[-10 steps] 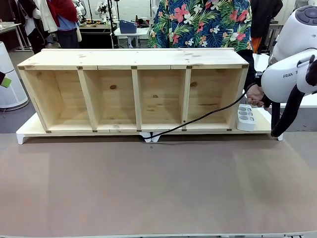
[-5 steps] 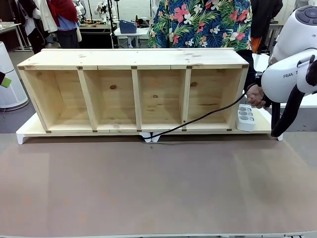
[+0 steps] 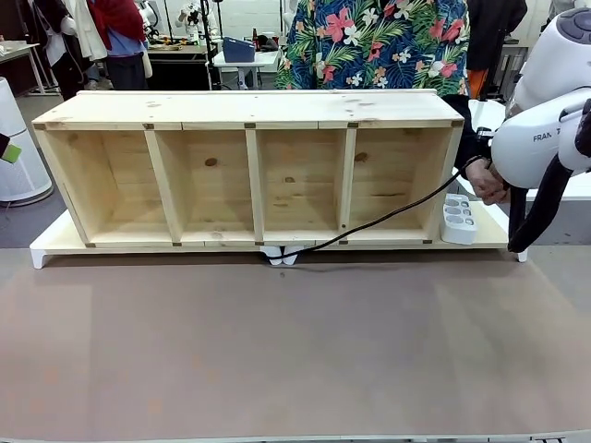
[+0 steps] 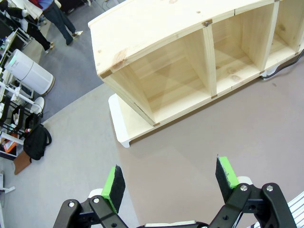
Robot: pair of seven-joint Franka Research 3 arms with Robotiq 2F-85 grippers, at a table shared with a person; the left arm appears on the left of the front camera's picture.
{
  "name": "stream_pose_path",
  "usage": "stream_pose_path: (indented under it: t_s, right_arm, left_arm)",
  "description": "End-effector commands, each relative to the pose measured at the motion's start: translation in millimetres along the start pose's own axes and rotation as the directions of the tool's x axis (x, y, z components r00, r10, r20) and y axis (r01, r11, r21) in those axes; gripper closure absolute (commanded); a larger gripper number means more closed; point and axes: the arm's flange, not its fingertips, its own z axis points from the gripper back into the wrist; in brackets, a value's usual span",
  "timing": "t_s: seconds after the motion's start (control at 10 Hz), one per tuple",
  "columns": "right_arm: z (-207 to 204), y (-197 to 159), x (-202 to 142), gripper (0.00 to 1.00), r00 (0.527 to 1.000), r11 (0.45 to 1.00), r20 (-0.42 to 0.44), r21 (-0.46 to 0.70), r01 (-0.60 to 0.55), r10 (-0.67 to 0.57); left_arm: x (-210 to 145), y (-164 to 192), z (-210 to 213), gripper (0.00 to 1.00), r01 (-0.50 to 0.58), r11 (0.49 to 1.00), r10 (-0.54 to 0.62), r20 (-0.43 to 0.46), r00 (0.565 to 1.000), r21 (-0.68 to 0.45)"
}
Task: Perform cable management.
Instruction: Release the Power Cable when the human grasps it.
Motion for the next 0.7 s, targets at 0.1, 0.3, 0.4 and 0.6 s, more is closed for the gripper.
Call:
stream_pose_path:
  t_s: [0.1,0.3,0.4,0.6]
  right_arm:
    - [8.1,-0.7,5.7,0.09,1.000,1.000,0.006,0.010,0.017,-0.018]
    - [7.8,-1.4,7.2,0.00,1.000,1.000,0.006,0.013,0.024,-0.025]
    - [7.7,-1.9,6.7,0.00,1.000,1.000,0.005,0.013,0.022,-0.023]
    - [8.1,-2.4,6.9,0.00,1.000,1.000,-0.004,0.013,0.019,-0.019]
  left_arm:
    - [1.6,0.1,-0.9,0.00,0.001,1.000,-0.001,0.007,1.000,0.012]
    - [1.6,0.1,-0.9,0.00,0.001,1.000,-0.001,0.007,1.000,0.012]
    - [1.6,0.1,-0.9,0.00,0.001,1.000,-0.001,0.007,1.000,0.012]
    - [1.6,0.1,-0.9,0.00,0.001,1.000,-0.001,0.007,1.000,0.012]
